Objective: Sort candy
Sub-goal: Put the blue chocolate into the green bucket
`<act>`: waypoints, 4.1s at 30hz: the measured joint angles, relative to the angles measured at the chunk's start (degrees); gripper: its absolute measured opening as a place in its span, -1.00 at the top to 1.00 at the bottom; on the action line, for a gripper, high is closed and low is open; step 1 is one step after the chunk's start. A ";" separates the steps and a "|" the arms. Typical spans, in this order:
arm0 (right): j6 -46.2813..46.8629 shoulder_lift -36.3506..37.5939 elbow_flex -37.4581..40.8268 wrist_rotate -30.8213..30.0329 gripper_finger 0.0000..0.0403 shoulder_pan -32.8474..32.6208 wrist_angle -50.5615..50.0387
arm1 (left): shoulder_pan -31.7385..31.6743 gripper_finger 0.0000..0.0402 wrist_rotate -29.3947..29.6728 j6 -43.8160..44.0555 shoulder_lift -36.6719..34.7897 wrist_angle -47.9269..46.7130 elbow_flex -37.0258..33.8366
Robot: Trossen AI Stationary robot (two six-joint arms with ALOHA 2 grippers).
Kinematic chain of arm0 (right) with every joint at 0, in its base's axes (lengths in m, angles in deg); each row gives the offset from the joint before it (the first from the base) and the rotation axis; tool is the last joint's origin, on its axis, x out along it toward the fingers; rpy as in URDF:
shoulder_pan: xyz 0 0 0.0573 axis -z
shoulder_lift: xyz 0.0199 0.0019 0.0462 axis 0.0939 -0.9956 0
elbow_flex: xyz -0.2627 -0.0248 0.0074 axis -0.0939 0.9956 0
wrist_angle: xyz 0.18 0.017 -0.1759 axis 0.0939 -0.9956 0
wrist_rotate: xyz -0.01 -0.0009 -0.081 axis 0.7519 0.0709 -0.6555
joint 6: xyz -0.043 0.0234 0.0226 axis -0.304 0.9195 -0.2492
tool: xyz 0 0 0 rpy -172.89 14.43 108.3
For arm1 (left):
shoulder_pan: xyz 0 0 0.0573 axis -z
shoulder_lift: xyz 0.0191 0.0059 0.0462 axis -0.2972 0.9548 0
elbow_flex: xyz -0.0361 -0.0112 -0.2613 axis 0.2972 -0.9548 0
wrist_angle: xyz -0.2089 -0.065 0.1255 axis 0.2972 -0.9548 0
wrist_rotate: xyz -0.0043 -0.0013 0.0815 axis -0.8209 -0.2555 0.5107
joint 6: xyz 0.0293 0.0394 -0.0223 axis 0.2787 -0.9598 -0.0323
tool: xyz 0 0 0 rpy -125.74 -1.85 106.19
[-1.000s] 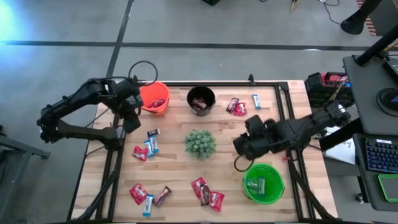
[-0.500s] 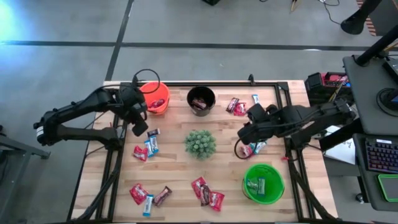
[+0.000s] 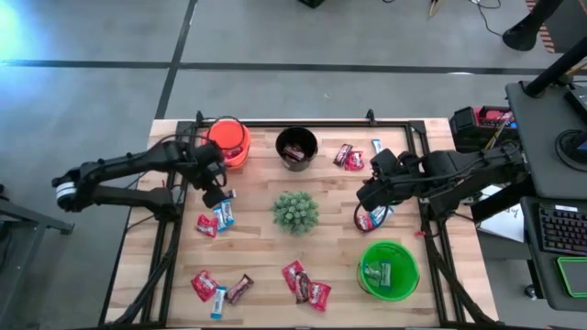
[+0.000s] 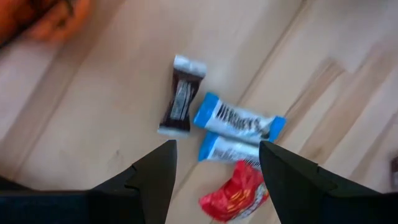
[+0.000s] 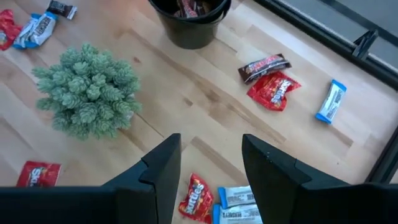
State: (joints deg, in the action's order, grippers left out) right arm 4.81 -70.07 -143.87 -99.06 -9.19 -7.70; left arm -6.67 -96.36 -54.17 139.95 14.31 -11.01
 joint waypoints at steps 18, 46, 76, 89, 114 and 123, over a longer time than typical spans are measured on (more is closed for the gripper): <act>3.72 -0.60 0.00 0.28 0.20 -0.01 3.07 | 0.30 0.05 -0.59 -6.02 1.08 2.95 -3.23; -4.17 -0.61 0.00 3.34 0.20 -0.05 4.72 | 21.63 0.06 5.15 45.16 1.66 10.09 -4.05; -10.58 -0.44 0.00 8.00 0.20 -1.76 4.60 | 25.68 0.06 5.89 59.87 18.07 14.94 -3.92; -10.52 -0.37 0.00 7.98 0.20 -4.04 4.61 | 25.65 0.06 7.03 69.01 21.19 16.57 -3.90; -10.49 -0.31 0.00 9.35 0.20 -5.43 4.70 | 28.64 0.95 2.38 62.92 25.34 18.72 -3.87; -13.14 -0.30 0.00 9.29 0.20 -5.41 7.40 | 30.32 0.98 1.80 56.53 22.34 18.62 2.21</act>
State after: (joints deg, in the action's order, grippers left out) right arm -8.32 -70.37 -143.87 -89.78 -14.60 -0.30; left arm 23.65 -94.57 2.35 162.29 32.92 -8.80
